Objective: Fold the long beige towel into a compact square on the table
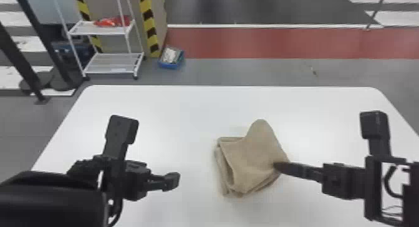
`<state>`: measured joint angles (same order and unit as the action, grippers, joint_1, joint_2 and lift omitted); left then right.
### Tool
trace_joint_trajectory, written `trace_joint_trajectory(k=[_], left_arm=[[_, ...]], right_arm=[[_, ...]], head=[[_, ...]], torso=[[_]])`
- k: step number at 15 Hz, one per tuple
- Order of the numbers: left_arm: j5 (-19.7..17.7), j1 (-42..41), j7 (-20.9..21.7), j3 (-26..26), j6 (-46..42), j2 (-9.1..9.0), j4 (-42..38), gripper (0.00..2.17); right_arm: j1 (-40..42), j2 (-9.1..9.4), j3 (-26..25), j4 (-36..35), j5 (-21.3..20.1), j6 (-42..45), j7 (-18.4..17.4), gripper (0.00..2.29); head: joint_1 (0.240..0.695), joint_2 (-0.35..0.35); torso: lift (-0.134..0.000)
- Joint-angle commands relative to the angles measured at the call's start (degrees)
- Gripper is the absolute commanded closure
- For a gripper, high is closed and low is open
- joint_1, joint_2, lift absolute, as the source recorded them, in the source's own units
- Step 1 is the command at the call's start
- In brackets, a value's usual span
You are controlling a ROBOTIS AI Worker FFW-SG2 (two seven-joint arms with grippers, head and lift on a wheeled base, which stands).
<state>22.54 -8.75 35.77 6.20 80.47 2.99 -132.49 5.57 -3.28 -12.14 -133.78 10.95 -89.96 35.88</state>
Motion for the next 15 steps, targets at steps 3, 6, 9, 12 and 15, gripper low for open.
trace_joint_trajectory(k=[3, 6, 9, 12, 15], left_arm=[[-0.3, 0.0, 0.0, 0.1, -0.7, 0.18, 0.0, 0.1], [-0.2, -0.2, 0.1, 0.6, -0.5, 0.09, -0.1, 0.1], [-0.3, -0.3, 0.0, 0.4, -0.5, 0.18, -0.1, 0.1], [-0.1, -0.3, 0.0, 0.6, -0.5, 0.09, -0.1, 0.1], [-0.1, -0.2, 0.1, 0.7, -0.5, 0.09, -0.1, 0.1]], right_arm=[[-3.9, -1.55, -6.1, 5.3, -3.0, -0.1, -0.1, 0.18], [-4.1, -1.99, -9.1, 5.2, -3.5, -0.1, 1.7, 0.02], [-4.1, -4.45, -10.9, 3.5, -6.5, -0.1, 7.7, 0.08], [-2.9, -4.98, -12.6, 2.6, -11.0, -0.1, 15.3, 0.34], [-2.3, -6.91, -11.9, 2.6, -21.1, -0.1, 24.9, 2.0]], head=[[0.695, 0.001], [0.695, -0.077], [0.695, -0.113], [0.695, -0.132], [0.695, -0.156]], torso=[[-0.124], [-0.124], [-0.124], [-0.124], [-0.124]])
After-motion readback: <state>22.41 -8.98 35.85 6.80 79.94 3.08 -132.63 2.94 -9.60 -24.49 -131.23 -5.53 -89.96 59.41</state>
